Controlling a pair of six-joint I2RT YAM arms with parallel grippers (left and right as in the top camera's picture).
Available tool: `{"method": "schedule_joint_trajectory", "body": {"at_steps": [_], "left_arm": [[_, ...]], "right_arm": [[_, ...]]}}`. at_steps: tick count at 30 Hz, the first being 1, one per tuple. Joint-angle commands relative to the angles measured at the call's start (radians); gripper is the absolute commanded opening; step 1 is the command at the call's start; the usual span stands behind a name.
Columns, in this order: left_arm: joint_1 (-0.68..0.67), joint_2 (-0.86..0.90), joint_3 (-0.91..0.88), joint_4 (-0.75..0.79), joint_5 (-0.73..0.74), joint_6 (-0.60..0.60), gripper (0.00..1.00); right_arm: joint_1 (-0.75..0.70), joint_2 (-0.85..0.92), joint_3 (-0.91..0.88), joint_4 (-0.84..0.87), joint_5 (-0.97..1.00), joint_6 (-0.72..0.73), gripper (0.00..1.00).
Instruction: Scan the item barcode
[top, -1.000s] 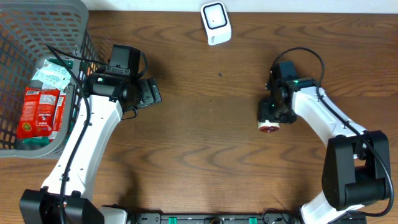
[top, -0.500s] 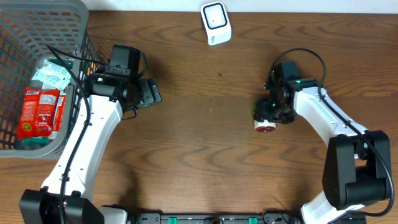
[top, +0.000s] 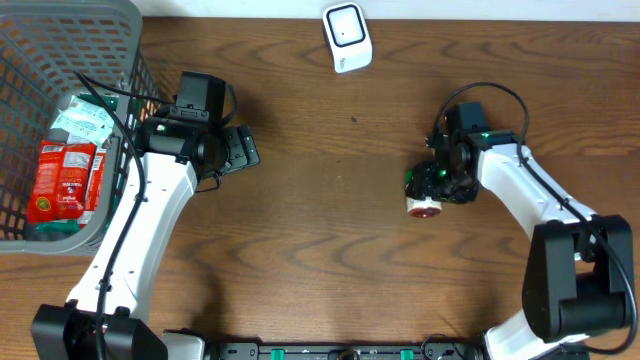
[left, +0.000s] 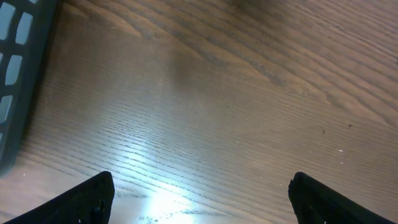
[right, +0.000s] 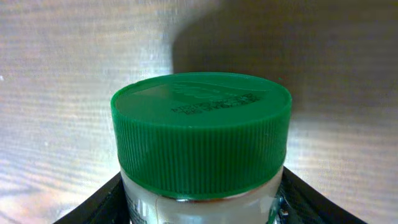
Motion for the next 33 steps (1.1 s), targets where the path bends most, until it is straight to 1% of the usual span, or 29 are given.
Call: {"method": "schedule_joint_trajectory", "body": {"at_steps": [1, 6, 10, 14, 18, 22, 25, 29, 33], "left_arm": [[0.004, -0.001, 0.0, -0.006, -0.006, 0.01, 0.9], [0.004, -0.001, 0.0, -0.006, -0.006, 0.01, 0.9], [0.004, -0.001, 0.0, -0.006, -0.006, 0.01, 0.9], [0.004, -0.001, 0.0, -0.006, -0.006, 0.01, 0.9], [0.004, -0.001, 0.0, -0.006, -0.006, 0.01, 0.9], [0.004, -0.001, 0.0, -0.006, -0.006, 0.01, 0.9], [0.004, -0.001, 0.0, -0.006, -0.006, 0.01, 0.9], [0.004, -0.001, 0.0, -0.006, -0.006, 0.01, 0.9], [0.004, -0.001, 0.0, -0.006, -0.006, 0.01, 0.9]], "right_arm": [[0.005, -0.081, -0.003, -0.007, -0.006, -0.015, 0.21], [0.016, -0.137, -0.003, -0.018, -0.009, -0.014, 0.22], [0.021, -0.145, -0.004, -0.055, 0.034, -0.014, 0.33], [0.034, -0.142, -0.004, -0.049, 0.036, -0.015, 0.42], [0.047, -0.143, -0.001, -0.026, 0.035, -0.006, 0.45], [0.068, -0.145, 0.02, -0.031, 0.036, -0.003, 0.5], [0.087, -0.145, 0.045, -0.043, 0.043, 0.002, 0.56], [0.117, -0.145, 0.062, -0.045, 0.109, 0.02, 0.65], [0.132, -0.145, 0.062, -0.042, 0.126, 0.021, 0.7]]}}
